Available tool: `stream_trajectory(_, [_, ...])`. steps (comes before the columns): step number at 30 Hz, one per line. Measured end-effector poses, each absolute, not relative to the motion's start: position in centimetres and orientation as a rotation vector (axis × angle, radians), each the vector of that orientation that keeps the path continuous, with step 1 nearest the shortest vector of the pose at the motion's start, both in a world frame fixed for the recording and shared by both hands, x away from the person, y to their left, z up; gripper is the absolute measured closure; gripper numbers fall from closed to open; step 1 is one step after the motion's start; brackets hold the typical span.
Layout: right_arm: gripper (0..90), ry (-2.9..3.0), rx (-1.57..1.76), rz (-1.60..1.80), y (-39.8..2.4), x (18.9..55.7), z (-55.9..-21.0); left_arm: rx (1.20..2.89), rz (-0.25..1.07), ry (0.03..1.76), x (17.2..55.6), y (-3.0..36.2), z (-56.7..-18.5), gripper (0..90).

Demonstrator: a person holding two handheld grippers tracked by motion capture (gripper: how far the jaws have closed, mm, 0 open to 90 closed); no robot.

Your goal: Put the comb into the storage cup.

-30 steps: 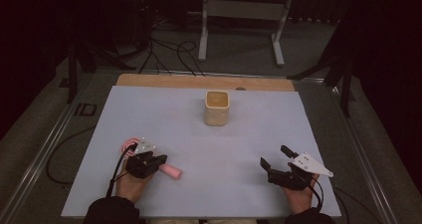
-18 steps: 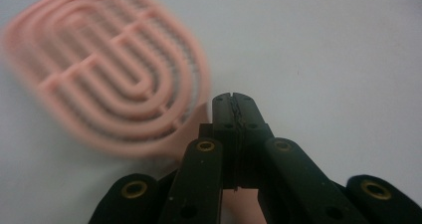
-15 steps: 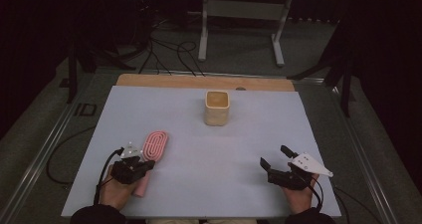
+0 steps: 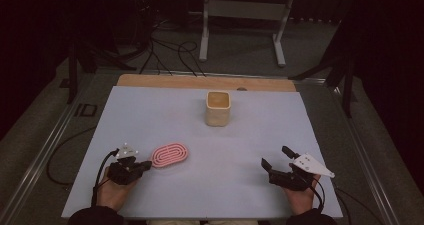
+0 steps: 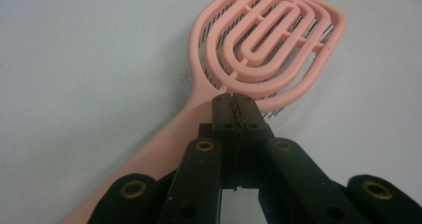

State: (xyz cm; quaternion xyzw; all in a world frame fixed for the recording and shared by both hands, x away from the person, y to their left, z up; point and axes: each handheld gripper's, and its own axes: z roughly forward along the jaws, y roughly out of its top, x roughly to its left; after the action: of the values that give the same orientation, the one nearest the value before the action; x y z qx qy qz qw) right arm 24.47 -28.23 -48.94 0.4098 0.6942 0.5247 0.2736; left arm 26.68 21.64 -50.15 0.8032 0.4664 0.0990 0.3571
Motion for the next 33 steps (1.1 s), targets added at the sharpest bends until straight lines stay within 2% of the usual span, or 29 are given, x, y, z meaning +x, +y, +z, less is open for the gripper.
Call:
stream_trajectory(7, [10.2,1.866,1.100,1.409,-28.2,24.5,-48.9,2.079,0.257,1.185,26.6,21.4,-50.1,88.7])
stream_trajectory(11, [10.2,1.867,1.099,1.410,-28.2,24.5,-48.9,2.073,0.283,1.155,26.5,21.3,-49.9,81.8])
stream_trajectory(14, [10.2,1.867,1.099,1.410,-28.3,24.5,-48.9,2.043,0.330,1.129,26.3,21.4,-49.4,64.0])
stream_trajectory(16, [10.2,1.867,1.099,1.411,-28.3,24.5,-48.9,2.009,0.360,1.107,26.1,21.6,-49.0,61.0])
stream_trajectory(18, [10.2,1.866,1.099,1.411,-28.3,24.4,-48.9,1.989,0.378,1.099,26.0,21.8,-48.8,52.7])
stream_trajectory(19, [10.2,1.867,1.096,1.413,-28.3,24.4,-48.9,1.951,0.433,1.095,25.7,22.2,-48.4,44.4])
stream_trajectory(20, [10.1,1.866,1.095,1.413,-28.3,24.4,-48.9,1.908,0.474,1.099,25.5,22.7,-48.0,40.7])
stream_trajectory(22, [10.1,1.866,1.096,1.413,-28.3,24.4,-48.9,1.888,0.496,1.100,25.4,23.0,-47.8,37.8])
stream_trajectory(23, [10.1,1.867,1.094,1.415,-28.2,24.4,-48.9,1.863,0.519,1.104,25.3,23.3,-47.6,32.4])
stream_trajectory(24, [10.1,1.867,1.094,1.415,-28.2,24.4,-48.9,1.842,0.536,1.105,25.1,23.6,-47.4,32.4])
stream_trajectory(28, [10.1,1.876,1.087,1.420,-28.1,24.4,-48.9,1.752,0.626,1.116,24.6,25.0,-46.8,21.5])
stream_trajectory(33, [10.1,1.886,1.072,1.423,-28.0,24.4,-48.8,1.697,0.690,1.117,24.3,26.5,-46.6,14.4])
